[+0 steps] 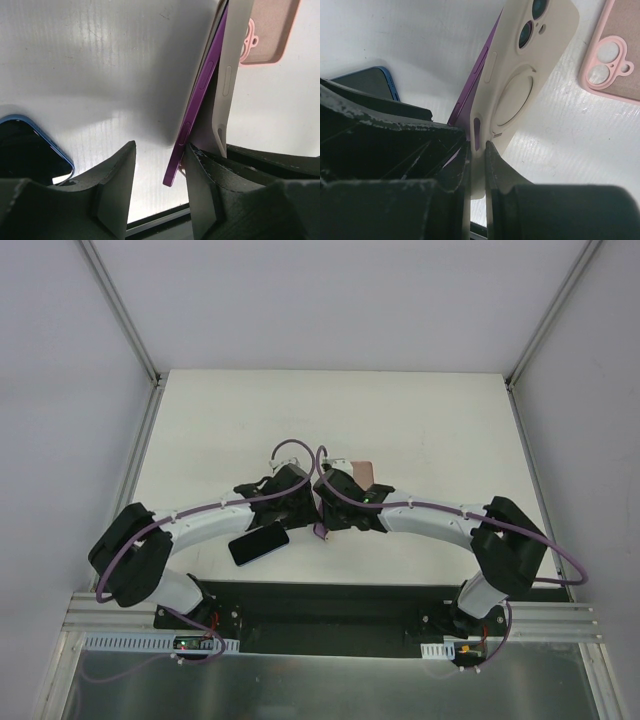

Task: Take the phone out of the phone case
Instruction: Remove the phone case from the phone.

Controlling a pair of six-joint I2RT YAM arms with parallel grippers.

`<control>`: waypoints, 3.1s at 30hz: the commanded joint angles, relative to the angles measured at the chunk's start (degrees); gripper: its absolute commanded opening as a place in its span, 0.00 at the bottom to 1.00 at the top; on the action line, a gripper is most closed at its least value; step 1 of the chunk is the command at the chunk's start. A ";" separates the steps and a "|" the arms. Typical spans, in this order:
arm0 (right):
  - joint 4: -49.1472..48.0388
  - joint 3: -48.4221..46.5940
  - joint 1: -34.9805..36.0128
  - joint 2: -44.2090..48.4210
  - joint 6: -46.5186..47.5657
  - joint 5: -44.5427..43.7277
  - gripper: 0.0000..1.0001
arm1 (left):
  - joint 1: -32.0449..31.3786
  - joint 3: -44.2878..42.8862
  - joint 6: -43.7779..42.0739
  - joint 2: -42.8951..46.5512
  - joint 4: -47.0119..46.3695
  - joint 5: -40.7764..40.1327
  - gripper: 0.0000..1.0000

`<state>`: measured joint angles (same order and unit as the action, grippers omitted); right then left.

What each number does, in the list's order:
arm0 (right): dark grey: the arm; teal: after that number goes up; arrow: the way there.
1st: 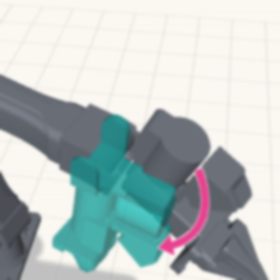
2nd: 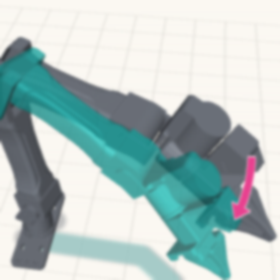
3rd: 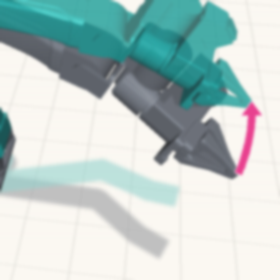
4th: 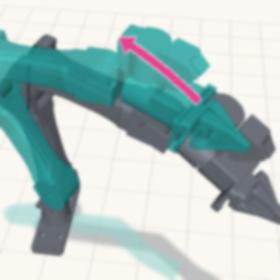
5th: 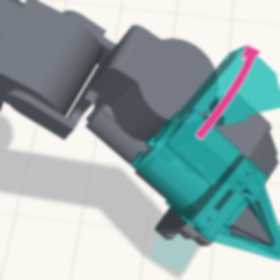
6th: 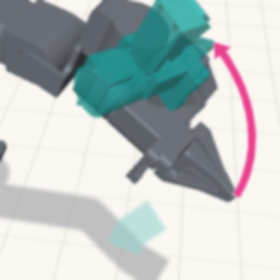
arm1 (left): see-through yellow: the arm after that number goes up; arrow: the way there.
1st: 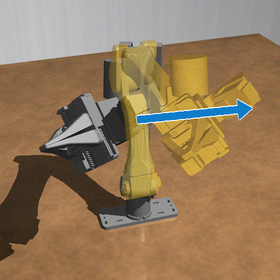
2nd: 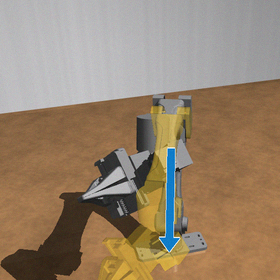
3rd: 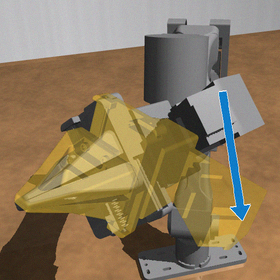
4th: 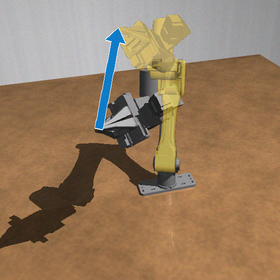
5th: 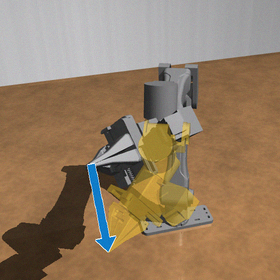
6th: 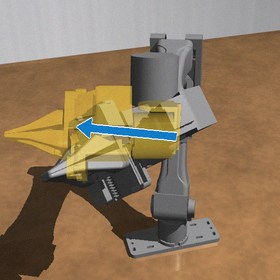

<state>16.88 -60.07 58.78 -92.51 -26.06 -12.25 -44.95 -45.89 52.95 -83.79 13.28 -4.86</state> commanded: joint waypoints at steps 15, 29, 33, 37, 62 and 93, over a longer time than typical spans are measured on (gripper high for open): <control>-10.99 1.45 -0.78 15.08 -3.03 8.82 0.01 | 0.30 10.12 -10.06 -4.01 -2.99 2.58 0.33; -13.19 2.33 -1.13 15.25 -3.56 10.05 0.01 | -3.65 6.60 -8.39 -13.24 -6.86 7.58 0.26; -13.81 2.33 -1.13 15.43 -3.73 10.32 0.01 | -3.74 6.25 -8.21 -14.12 -7.91 8.99 0.02; -13.72 2.94 -1.13 16.04 -3.91 10.05 0.01 | -3.83 6.34 -7.77 -13.69 -8.53 9.44 0.00; 1.57 13.48 -4.03 32.13 1.01 -4.01 0.01 | 4.69 10.38 -8.48 1.96 1.92 -0.93 0.00; 2.72 18.68 -6.40 32.22 3.56 -5.85 0.01 | 8.65 7.83 -8.39 3.71 11.07 -7.27 0.00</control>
<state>20.23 -40.21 52.47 -61.19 -23.24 -17.04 -36.38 -39.68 48.77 -79.48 12.43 -5.54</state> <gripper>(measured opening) 0.117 0.047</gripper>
